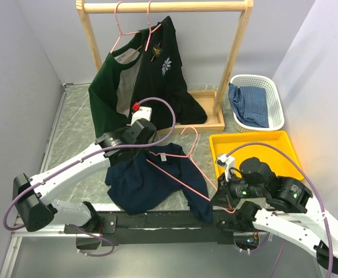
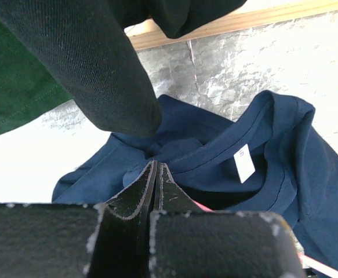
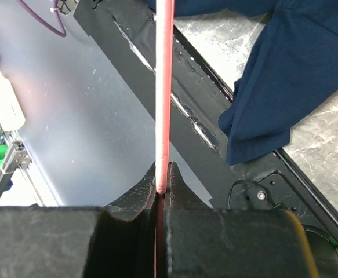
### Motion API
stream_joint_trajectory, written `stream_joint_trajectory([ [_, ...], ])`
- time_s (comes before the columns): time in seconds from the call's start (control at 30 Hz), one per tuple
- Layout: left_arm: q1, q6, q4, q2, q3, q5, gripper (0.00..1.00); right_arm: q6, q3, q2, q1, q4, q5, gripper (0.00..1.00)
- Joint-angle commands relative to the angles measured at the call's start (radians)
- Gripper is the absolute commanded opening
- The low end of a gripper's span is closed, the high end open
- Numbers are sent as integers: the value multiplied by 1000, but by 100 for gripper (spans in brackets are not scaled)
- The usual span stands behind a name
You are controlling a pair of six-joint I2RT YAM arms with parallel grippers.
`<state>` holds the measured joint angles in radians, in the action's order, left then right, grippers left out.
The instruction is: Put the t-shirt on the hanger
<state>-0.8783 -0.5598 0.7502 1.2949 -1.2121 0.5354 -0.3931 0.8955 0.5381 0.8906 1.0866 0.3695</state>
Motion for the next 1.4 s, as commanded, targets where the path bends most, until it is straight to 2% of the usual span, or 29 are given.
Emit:
stream_joint_trajectory([
  [0.0,9,21,20,-11,-56,6,1,-21,20,0,33,-50,-41,0],
  [0.2,7,72,-61,-89,-56,-121,1,-21,-10,48,47,-105,-35,0],
  [0.23,6,84,-67,-100,-69,-188,1,-21,-4,62,54,-122,-38,0],
  [0.43,-36,138,-72,-184,-86,-299,1,-9,11,184,135,-296,-133,0],
  [0.53,-77,149,-64,-223,-73,-337,1,11,2,235,166,-446,-136,0],
  [0.73,-206,121,-51,-282,-34,-313,1,43,-92,333,260,-683,-214,0],
  [0.83,-217,72,-42,-324,23,-194,1,40,-182,352,269,-871,-297,0],
  [0.87,-217,31,-29,-333,37,-158,1,39,-194,359,271,-882,-320,0],
  [0.97,-217,-12,-63,-394,97,-141,1,25,-254,370,272,-980,-366,0],
  [1.03,-217,-20,-92,-456,152,-161,8,17,-312,352,272,-1069,-365,0],
  [1.07,-217,-20,-119,-474,169,-167,20,14,-325,352,271,-1085,-365,0],
  [1.13,-217,-17,-146,-511,210,-173,29,17,-334,365,272,-1085,-365,0],
  [1.17,-217,-12,-153,-514,215,-169,42,23,-330,384,272,-1084,-366,0],
  [1.27,-217,21,-192,-488,221,-129,62,36,-322,410,280,-1084,-359,0],
  [1.37,-217,57,-261,-430,230,-89,67,37,-320,416,283,-1084,-354,0],
])
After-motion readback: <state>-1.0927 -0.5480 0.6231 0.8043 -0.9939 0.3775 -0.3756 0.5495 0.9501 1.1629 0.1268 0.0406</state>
